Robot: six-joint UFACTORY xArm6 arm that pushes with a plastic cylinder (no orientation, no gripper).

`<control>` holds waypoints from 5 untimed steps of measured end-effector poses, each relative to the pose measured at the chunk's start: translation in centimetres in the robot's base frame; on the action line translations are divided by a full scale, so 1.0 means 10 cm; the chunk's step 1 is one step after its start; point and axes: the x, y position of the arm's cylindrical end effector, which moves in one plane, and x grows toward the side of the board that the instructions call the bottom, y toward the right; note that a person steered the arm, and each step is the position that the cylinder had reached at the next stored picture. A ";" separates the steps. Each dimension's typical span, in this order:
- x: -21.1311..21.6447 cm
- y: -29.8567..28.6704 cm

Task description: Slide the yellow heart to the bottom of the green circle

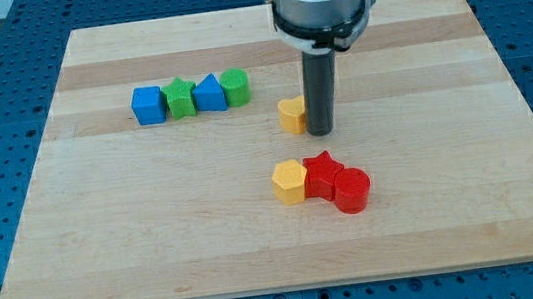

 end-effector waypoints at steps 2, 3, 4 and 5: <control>-0.07 -0.04; -0.07 -0.29; -0.11 -0.39; -0.12 -0.57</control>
